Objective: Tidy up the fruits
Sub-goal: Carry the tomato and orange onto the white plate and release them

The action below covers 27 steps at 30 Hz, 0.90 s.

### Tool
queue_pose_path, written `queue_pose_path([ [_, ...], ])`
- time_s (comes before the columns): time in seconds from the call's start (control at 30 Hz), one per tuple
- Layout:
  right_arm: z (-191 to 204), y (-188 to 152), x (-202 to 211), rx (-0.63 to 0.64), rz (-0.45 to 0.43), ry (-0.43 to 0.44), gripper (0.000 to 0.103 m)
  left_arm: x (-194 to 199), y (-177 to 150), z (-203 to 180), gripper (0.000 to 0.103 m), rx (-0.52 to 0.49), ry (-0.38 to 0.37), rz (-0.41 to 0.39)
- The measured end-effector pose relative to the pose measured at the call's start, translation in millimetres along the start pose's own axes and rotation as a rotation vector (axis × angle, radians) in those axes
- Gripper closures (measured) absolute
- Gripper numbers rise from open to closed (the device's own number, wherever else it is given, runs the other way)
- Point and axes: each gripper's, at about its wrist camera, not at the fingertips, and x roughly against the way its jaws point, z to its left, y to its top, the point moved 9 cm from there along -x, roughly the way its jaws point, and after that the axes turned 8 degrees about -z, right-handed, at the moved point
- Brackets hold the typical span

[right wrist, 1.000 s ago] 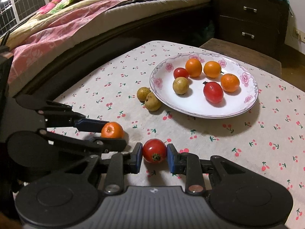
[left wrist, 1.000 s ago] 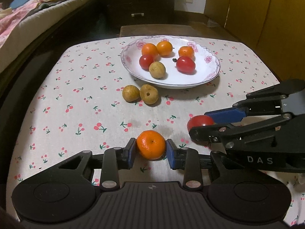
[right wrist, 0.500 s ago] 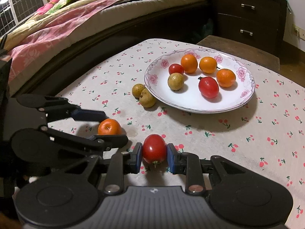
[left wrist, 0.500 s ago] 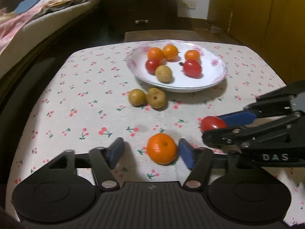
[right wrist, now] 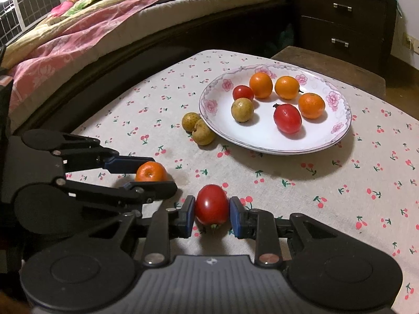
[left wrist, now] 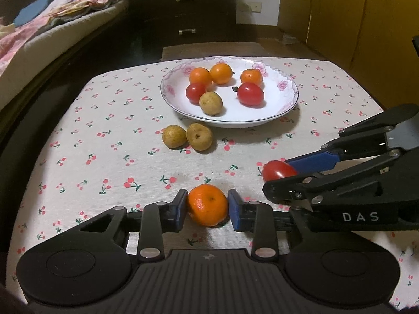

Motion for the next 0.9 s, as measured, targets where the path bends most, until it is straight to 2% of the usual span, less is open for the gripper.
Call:
queue_pose_path([
  [0.43, -3.1, 8.6, 8.2, -0.032, -0.028, 0.005, 0.050, 4.6, 12.6, 1.5, 0.063, 0.060, -0.017, 0.002],
  [0.9, -16.1, 43.7, 26.9, -0.069, -0.131, -0.018, 0.050, 4.9, 54.4, 1.7, 0.064, 0.098, -0.031, -0.070],
])
